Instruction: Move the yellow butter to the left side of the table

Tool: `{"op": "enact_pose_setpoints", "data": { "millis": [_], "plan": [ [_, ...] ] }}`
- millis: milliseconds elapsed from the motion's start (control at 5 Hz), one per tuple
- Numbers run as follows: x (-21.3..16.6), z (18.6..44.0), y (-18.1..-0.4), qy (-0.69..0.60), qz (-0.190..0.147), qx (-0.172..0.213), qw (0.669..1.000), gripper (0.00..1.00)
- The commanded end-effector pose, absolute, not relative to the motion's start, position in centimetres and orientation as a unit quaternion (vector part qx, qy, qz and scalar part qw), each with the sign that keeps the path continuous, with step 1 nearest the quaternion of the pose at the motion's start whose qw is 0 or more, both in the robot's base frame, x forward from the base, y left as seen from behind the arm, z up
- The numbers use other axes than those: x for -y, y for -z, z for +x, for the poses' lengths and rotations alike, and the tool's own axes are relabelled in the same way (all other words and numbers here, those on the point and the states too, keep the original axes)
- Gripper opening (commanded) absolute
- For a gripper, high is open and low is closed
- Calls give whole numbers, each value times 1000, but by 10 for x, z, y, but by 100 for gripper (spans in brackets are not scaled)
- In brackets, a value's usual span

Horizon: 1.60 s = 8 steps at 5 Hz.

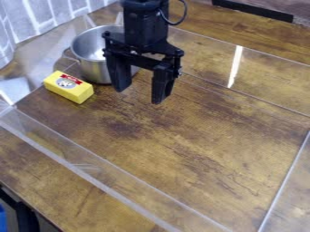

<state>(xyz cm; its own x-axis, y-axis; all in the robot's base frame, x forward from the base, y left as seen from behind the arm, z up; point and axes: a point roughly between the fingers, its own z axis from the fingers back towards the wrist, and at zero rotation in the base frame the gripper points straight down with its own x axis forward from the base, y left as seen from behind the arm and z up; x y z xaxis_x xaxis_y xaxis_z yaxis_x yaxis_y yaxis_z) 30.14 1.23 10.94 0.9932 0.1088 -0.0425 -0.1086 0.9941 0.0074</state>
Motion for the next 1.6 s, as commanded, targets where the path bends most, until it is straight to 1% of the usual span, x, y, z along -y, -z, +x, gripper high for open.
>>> {"op": "enact_pose_setpoints", "data": {
  "millis": [0, 200, 400, 600, 800, 1200, 1400],
  "plan": [
    [2, 313, -130, -53, 4, 5, 999, 100],
    [8, 309, -127, -31, 4, -2, 1000, 100],
    [6, 306, -121, -14, 4, -14, 1000, 100],
    [14, 300, -114, 9, 4, -24, 1000, 100],
    [18, 301, -117, 18, 6, -11, 1000, 100],
    [-8, 300, -123, -22, 13, -5, 1000, 100],
    [-8, 312, -128, -46, 11, 12, 999, 100]
  ]
}}
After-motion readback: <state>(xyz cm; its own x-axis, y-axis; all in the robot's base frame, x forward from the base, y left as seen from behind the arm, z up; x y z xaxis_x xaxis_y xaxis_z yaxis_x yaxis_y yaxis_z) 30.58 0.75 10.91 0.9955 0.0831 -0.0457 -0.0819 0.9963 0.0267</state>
